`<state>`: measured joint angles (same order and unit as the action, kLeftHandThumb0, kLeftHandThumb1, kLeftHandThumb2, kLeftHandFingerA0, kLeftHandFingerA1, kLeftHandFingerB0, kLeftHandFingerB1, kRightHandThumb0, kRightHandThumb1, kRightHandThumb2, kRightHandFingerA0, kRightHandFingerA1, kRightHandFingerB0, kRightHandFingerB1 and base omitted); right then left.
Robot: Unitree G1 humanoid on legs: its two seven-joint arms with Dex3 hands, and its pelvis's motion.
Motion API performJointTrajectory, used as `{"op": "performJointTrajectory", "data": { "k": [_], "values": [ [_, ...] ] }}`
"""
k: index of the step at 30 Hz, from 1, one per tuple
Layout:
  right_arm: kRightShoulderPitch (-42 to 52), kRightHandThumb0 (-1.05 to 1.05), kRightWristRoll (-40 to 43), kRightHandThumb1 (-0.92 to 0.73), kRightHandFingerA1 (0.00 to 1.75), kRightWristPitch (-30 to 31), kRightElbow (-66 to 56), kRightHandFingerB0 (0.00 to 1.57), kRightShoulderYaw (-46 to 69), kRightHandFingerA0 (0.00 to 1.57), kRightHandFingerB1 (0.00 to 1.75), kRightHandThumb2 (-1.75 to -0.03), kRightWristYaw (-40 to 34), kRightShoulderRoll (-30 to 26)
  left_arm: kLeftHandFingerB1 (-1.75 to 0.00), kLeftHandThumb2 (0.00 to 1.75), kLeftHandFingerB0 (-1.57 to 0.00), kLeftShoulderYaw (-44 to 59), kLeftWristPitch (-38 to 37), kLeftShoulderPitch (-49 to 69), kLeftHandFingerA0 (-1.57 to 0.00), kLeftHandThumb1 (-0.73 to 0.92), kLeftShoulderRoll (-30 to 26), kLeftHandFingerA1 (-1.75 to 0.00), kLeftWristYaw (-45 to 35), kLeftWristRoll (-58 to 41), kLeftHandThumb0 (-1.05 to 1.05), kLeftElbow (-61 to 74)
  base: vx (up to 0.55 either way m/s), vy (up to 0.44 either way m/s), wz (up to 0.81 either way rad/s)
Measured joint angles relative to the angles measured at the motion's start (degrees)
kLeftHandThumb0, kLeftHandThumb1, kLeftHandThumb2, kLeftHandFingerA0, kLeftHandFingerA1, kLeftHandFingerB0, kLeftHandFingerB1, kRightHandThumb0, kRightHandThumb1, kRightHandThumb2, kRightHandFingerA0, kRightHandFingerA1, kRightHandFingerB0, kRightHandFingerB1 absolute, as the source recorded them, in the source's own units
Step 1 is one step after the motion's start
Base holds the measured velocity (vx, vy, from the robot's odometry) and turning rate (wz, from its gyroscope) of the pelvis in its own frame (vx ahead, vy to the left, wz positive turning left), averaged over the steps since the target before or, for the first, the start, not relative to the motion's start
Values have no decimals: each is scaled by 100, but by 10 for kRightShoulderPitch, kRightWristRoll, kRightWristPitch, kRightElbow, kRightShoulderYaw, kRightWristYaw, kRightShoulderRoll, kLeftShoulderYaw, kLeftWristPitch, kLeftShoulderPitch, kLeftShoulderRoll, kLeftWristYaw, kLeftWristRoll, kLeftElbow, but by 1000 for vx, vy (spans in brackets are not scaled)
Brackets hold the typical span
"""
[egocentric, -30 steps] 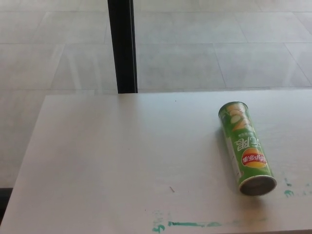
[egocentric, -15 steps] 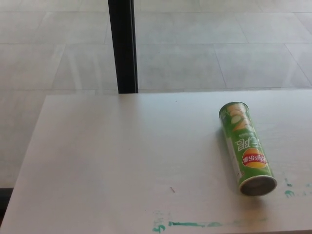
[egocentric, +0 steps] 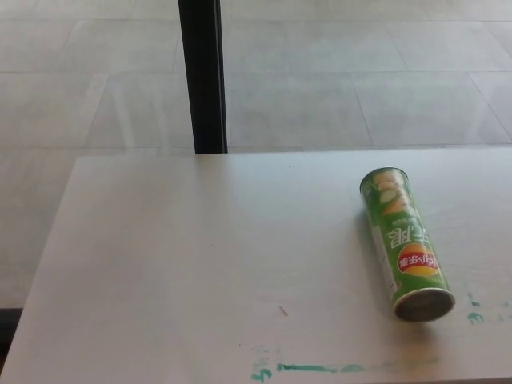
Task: Use the right hand as a fist to push the chips tray inside its container kept in the middle of the desk
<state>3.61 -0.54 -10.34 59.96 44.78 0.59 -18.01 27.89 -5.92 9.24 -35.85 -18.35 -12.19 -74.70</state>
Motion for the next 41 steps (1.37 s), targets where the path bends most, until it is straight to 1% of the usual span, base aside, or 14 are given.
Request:
{"op": "performJointTrajectory", "data": {
  "k": [1,2,3,4,5,6,8,9,10,13,24,32,33,41],
  "values": [
    [0,-52,3,-77,75,1,3,44,-7,71,44,-63,-1,-1,-42,62,-42,-2,0,-1,-52,75,0,-58,1,1,-62,0,0,0,0],
    [0,-52,7,-77,74,1,5,45,-14,72,45,-63,-2,-1,-54,96,-37,-4,0,-2,-49,59,0,-65,2,1,-67,-1,0,0,0],
    [2,-54,11,-77,79,1,5,46,-19,73,44,-62,-4,0,-42,62,-42,-5,0,-5,-53,74,0,-59,4,1,-65,-1,0,0,0],
    [2,-55,15,-61,80,1,5,40,-22,71,56,-95,-5,0,-41,62,-42,-6,0,-7,-53,74,0,-56,5,2,-64,-1,0,0,0],
    [3,-55,18,-61,80,1,5,40,-24,71,56,-95,-6,0,-41,62,-42,-6,0,-7,-53,74,0,-56,6,2,-64,-1,0,0,0],
    [4,-52,24,-77,77,1,5,45,-26,72,43,-63,-7,0,-41,62,-41,-8,0,-8,-51,74,0,-55,6,2,-64,-1,0,0,0],
    [5,-51,33,-76,72,1,4,45,-32,72,43,-62,-7,0,-41,62,-39,-10,0,-9,-49,75,0,-53,6,2,-61,0,0,0,0],
    [6,-52,37,-76,74,1,4,45,-35,71,44,-62,-8,0,-41,62,-39,-11,0,-10,-47,75,0,-54,6,2,-60,0,0,0,0],
    [7,-52,40,-78,78,1,4,43,-39,68,46,-63,-8,0,-41,62,-41,-11,0,-11,-51,76,0,-58,6,2,-62,0,0,0,0],
    [14,-53,49,-79,74,1,-1,41,-53,67,44,-63,-8,-1,-40,63,-40,-14,0,-11,-52,77,0,-56,6,2,-62,0,0,0,0],
    [27,-56,64,-77,71,-4,-15,45,-99,69,43,-63,-9,-4,-40,62,-42,-15,0,-9,-51,74,0,-52,7,1,-62,0,0,0,0],
    [24,-54,74,-76,73,-11,-7,46,-112,71,43,-62,-9,-5,-41,62,-43,-10,0,-13,-51,73,0,-57,6,-1,-65,1,0,0,0],
    [24,-54,76,-76,75,-11,-7,47,-112,72,43,-63,-9,-5,-40,62,-41,-10,0,-12,-50,74,0,-51,6,-1,-60,2,0,0,0],
    [24,-52,80,-75,76,-18,-7,51,-120,74,44,-62,-9,-5,-42,62,-46,-10,0,-17,-53,74,0,-56,8,0,-62,-1,0,0,0]
  ]
}}
